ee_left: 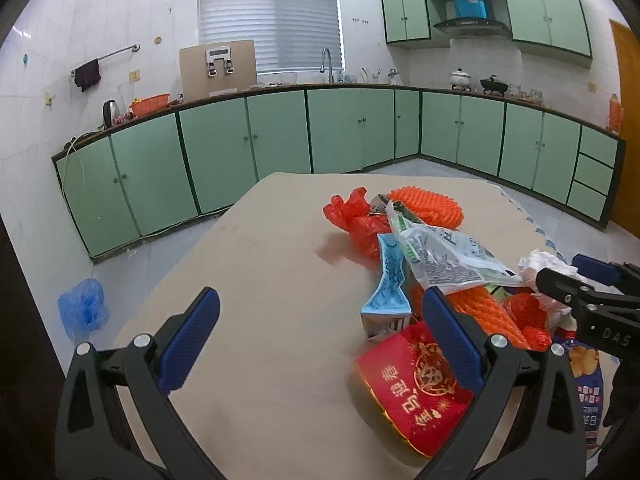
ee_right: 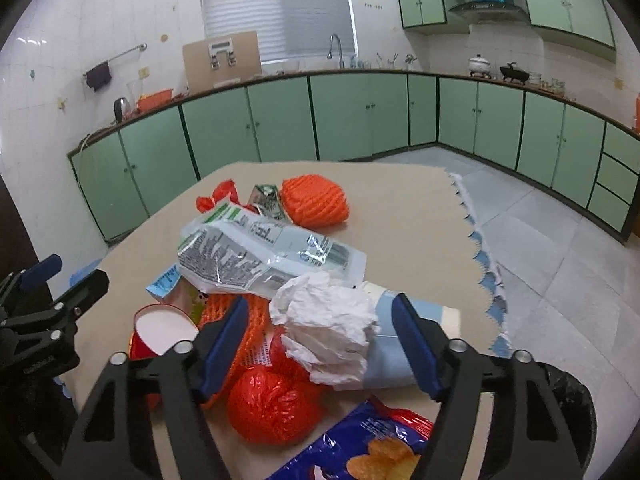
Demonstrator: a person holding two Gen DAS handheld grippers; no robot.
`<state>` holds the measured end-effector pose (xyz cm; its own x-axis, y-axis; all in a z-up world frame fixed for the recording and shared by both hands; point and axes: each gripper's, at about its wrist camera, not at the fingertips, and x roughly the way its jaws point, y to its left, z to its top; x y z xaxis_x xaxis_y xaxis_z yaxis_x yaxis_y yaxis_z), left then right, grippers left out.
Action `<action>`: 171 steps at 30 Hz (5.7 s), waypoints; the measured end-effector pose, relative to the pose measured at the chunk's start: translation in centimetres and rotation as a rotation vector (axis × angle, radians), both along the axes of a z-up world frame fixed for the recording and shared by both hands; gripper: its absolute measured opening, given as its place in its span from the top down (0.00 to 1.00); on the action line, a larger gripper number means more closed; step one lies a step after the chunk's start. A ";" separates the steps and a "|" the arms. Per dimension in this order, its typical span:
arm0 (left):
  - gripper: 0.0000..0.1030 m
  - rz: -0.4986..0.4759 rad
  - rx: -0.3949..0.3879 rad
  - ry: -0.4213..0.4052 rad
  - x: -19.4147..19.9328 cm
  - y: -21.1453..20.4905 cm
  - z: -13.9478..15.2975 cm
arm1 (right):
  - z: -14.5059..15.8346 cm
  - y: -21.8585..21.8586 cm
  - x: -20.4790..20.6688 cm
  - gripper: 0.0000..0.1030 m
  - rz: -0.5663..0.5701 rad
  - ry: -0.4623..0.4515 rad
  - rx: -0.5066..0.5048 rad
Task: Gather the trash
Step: 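Grasp the white tissue with the right tool while the left tool grasps the clear wrapper, then carry tissue and wrapper to the black bin and open both tools, then return to the table and grasp the red paper cup with the left tool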
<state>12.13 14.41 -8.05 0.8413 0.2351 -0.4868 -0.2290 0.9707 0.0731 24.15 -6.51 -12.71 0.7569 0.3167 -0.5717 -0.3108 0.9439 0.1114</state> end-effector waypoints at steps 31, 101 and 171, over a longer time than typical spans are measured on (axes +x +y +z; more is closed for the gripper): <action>0.27 -0.107 -0.039 0.059 9.5 -3.4 -1.0 | 2.9 -2.6 2.9 0.78 0.022 -0.105 0.071; 0.58 -0.732 -0.048 0.192 5.5 -36.0 -8.1 | -6.6 -32.7 -11.3 0.47 -0.632 0.111 0.076; 0.54 -0.140 -0.069 0.050 0.7 -4.0 -3.6 | -0.9 -4.1 -3.2 0.11 -0.214 -0.066 0.002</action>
